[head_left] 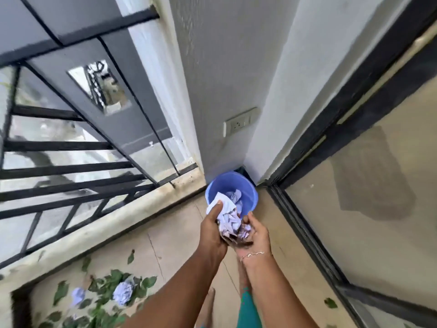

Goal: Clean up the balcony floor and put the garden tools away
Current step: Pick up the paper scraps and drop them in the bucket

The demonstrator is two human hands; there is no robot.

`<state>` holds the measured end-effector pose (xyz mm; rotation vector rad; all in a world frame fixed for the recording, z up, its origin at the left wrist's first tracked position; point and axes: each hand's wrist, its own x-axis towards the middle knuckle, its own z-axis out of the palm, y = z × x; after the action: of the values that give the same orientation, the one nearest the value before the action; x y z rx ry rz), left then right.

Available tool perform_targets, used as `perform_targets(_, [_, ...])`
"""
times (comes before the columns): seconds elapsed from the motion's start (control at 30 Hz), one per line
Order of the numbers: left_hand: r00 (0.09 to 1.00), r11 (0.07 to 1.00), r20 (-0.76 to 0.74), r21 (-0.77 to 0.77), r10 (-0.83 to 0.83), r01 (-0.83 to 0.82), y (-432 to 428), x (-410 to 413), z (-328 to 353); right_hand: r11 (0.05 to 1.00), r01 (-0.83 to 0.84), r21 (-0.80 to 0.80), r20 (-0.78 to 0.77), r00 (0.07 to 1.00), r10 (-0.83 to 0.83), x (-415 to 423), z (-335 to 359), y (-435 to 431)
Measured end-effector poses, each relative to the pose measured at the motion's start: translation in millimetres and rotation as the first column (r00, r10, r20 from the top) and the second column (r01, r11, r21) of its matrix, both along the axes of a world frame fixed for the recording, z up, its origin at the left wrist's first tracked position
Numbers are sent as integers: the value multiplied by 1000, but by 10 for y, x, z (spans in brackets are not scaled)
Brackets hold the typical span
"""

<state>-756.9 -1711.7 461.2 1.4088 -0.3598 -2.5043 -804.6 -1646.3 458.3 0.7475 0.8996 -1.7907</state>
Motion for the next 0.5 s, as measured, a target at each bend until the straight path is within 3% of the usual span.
perform_targets(0.1, [998,996,60,83,35,-40,-196,-335,-575,999,-22,30,64,998,20,-343,-521,-210])
perform_targets(0.37, [954,982,288,184,-84,31,-570,-1020,-1732,962,-35,271,178,984,-14,-1031,-1966,-468])
perform_targets(0.5, [920,980,374,193,-120,49,-722,-1164,-1987,934,-155,322,153,982,110,-1225,-2370,-536])
